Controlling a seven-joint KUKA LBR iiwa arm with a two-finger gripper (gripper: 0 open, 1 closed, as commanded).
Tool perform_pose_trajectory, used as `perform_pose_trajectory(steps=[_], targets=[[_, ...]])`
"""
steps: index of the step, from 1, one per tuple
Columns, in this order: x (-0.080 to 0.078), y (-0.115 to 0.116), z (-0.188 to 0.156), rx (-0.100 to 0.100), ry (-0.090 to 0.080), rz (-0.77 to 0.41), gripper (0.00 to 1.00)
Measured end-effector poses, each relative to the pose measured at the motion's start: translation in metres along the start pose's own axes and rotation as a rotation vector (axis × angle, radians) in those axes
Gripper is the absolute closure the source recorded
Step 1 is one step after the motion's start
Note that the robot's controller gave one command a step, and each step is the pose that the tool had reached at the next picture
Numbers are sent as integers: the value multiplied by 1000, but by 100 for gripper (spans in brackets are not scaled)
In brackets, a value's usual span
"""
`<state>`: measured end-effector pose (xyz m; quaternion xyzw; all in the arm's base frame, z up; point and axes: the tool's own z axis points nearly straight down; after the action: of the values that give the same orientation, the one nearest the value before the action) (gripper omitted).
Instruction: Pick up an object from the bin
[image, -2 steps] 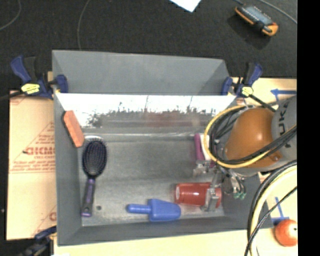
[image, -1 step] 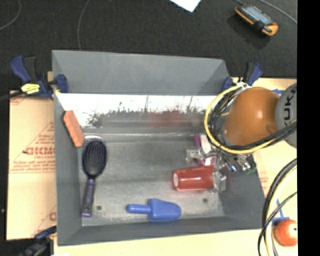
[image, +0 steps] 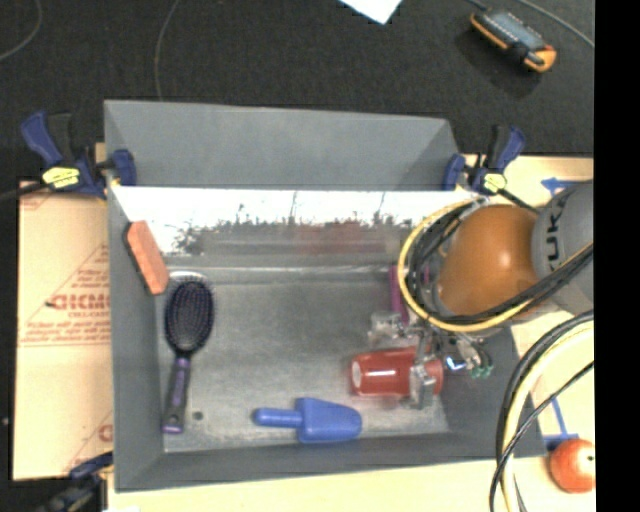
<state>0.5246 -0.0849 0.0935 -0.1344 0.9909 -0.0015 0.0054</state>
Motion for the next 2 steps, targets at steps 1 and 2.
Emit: perform_pose_trajectory(steps=[1, 2], targets=[[-21, -17, 23, 7, -13, -420, 100], [-21, -17, 23, 6, -13, -417, 100]])
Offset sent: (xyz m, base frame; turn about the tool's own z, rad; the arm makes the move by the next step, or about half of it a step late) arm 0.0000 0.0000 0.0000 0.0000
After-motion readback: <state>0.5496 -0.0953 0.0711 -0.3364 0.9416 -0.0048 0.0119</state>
